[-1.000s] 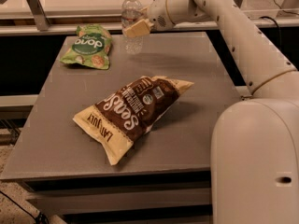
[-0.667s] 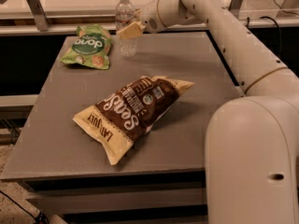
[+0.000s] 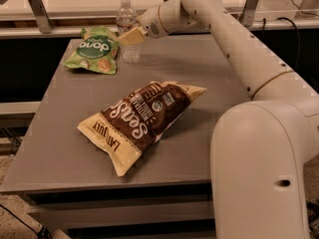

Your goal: Move water bottle near green rice chip bag

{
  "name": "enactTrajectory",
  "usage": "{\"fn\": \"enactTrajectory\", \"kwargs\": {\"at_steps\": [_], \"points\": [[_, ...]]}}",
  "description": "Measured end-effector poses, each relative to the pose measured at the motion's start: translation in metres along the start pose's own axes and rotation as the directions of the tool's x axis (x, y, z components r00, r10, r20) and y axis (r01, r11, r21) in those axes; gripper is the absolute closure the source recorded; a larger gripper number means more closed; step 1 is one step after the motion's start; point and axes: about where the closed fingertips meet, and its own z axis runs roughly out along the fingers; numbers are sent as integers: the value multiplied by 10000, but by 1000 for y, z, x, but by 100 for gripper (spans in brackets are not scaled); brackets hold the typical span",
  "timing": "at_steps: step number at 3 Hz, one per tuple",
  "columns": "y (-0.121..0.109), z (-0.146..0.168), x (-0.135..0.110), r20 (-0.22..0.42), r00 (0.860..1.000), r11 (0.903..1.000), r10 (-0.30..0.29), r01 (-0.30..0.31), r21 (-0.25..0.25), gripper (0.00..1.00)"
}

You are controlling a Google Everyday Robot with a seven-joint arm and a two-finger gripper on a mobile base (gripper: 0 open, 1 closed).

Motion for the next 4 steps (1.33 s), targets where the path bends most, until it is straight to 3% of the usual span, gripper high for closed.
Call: {"fn": "enactTrajectory", "kwargs": {"at_steps": [1, 4], "points": [[3, 6, -2, 108, 9999, 9999, 40, -39, -125, 71], [8, 17, 0, 86, 9999, 9996, 62, -59, -288, 2]]}}
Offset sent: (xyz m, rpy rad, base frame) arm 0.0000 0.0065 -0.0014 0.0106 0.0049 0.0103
